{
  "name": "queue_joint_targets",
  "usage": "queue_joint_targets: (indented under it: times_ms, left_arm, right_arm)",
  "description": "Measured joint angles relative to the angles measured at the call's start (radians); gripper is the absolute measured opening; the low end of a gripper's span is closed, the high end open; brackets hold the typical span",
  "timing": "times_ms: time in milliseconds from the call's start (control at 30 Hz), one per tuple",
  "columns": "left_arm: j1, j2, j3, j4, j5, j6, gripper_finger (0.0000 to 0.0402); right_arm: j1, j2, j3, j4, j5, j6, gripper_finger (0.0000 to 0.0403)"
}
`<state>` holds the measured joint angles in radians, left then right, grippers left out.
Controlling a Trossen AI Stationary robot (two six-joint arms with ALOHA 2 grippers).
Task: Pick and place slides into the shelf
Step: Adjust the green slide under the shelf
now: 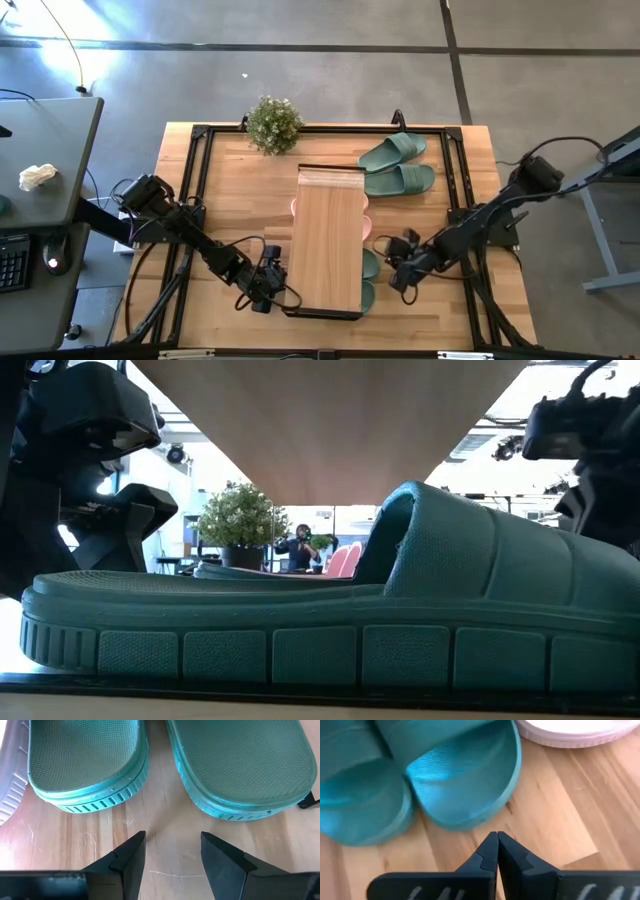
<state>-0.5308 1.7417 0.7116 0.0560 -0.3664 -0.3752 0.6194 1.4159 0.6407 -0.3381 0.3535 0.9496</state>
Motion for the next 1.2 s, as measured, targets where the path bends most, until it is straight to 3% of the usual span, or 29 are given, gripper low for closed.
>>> queue_joint_targets:
  times_ms: [367, 733, 933, 1200]
  left_arm:
    - [0.0, 0.0, 0.0, -0.003, -0.006, 0.0, 0.0175]
    - [0.0, 0.0, 0.0, -0.004, -0.009, 0.0, 0.0175]
    - [0.0, 0.0, 0.0, -0.004, -0.01, 0.0, 0.0175]
    - [0.0, 0.0, 0.0, -0.003, -0.01, 0.0, 0.0175]
  right_arm:
    - [-0.075, 0.005, 0.0, 0.056, -0.078, -0.102, 0.0]
    - [-0.069, 0.048, 0.0, 0.053, -0.098, -0.121, 0.0]
    - [-0.069, 0.086, -0.001, 0.158, -0.125, -0.164, 0.0]
    - [-0.07, 0.121, -0.001, 0.201, -0.083, -0.116, 0.0]
